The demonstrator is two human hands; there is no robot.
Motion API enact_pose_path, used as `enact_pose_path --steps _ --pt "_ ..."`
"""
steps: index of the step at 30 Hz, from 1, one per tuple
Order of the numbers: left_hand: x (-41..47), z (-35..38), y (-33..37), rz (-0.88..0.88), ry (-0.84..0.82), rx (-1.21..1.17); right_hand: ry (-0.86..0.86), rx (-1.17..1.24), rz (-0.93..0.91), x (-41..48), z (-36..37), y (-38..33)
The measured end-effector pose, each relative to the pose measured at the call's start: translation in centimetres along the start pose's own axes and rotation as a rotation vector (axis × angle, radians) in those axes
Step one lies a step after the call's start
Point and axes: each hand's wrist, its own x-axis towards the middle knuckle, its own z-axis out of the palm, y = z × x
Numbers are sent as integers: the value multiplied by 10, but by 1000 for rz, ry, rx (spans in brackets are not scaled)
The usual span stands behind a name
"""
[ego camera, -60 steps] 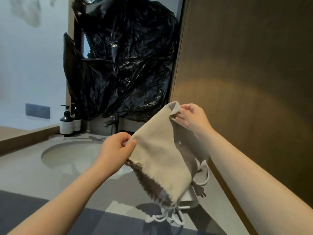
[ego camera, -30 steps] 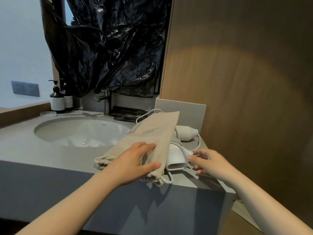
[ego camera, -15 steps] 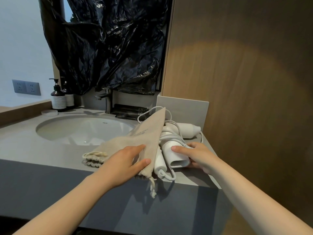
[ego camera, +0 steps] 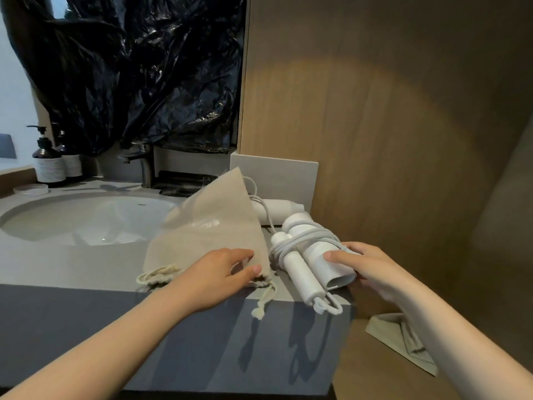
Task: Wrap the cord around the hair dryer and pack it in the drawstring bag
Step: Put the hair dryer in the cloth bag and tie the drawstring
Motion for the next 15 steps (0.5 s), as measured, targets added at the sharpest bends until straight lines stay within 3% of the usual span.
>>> enact_pose_path --steps 9,15 --pt "30 16 26 -82 -63 -72 -34 70 36 9 -30 10" --pt "6 -12 6 -110 -9 200 6 30 79 19 -24 2"
